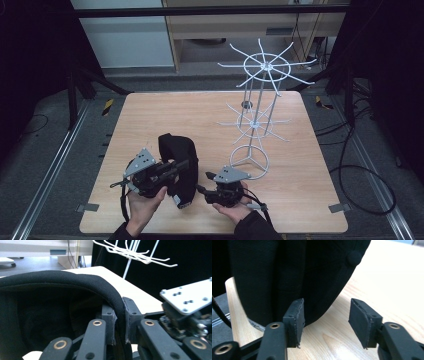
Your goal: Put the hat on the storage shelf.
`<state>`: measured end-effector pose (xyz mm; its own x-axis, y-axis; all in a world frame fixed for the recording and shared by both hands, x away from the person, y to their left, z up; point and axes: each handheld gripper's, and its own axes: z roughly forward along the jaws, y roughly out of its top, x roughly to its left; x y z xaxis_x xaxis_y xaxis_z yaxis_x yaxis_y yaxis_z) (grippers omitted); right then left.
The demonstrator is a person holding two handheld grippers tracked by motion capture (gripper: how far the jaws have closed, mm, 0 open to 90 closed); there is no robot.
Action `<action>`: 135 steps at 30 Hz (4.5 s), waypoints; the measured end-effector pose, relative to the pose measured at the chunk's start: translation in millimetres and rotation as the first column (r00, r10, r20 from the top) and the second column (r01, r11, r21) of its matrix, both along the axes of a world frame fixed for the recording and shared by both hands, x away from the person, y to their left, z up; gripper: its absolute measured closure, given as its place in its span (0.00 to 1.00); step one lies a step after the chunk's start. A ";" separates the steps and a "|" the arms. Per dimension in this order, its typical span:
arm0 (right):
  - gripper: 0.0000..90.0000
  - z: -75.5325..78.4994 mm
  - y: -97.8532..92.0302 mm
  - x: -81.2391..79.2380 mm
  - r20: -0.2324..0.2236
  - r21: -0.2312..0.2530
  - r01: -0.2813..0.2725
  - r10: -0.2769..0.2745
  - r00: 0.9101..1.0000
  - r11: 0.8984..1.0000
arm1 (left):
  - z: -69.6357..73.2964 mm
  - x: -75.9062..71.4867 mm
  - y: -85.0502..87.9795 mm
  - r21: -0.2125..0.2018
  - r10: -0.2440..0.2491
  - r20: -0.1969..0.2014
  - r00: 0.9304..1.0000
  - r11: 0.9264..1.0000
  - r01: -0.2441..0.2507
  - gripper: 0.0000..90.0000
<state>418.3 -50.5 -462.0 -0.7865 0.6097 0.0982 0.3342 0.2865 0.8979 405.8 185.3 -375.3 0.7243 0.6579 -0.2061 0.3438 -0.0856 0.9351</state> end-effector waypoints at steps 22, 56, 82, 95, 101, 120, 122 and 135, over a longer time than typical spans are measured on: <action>0.97 1.1 -9.0 5.2 -0.015 -0.045 0.024 -0.024 1.000 0.999 | -2.5 -6.4 6.2 0.018 -0.024 0.041 0.999 1.000 0.023 0.86; 0.96 2.8 9.2 4.7 -0.026 -0.076 0.004 -0.006 1.000 0.997 | -66.5 14.4 69.2 0.283 0.266 -0.055 0.962 0.928 -0.241 0.58; 0.65 11.7 -54.9 -3.0 0.063 -0.038 0.142 -0.139 0.988 0.989 | -49.7 21.1 46.8 0.228 0.252 -0.069 0.965 0.946 -0.230 0.53; 0.46 0.4 -133.7 -9.7 0.038 -0.072 0.353 -0.352 0.935 0.933 | -49.0 33.3 23.6 0.229 0.255 -0.112 0.960 0.947 -0.225 0.48; 0.41 -2.4 -164.4 -6.5 0.037 -0.088 0.449 -0.447 0.894 0.889 | -51.7 40.5 9.7 0.238 0.254 -0.133 0.958 0.947 -0.218 0.46; 0.37 -12.7 -188.0 -0.3 0.034 -0.138 0.504 -0.505 0.862 0.852 | -68.2 59.6 -26.8 0.327 0.285 -0.194 0.939 0.921 -0.212 0.40; 0.37 -13.3 -187.2 0.1 0.030 -0.146 0.500 -0.502 0.865 0.853 | -72.1 64.9 -27.1 0.344 0.306 -0.218 0.927 0.913 -0.220 0.45; 0.39 -15.8 -188.2 1.1 0.021 -0.154 0.495 -0.498 0.867 0.855 | -66.4 65.0 -12.0 0.343 0.317 -0.218 0.923 0.910 -0.231 0.84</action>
<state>419.4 -238.7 -477.8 -0.3744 0.9272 -0.0134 0.4841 0.2077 0.8500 470.8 173.3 -441.7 0.4532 0.8832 -0.1206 0.6243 -0.2179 0.7502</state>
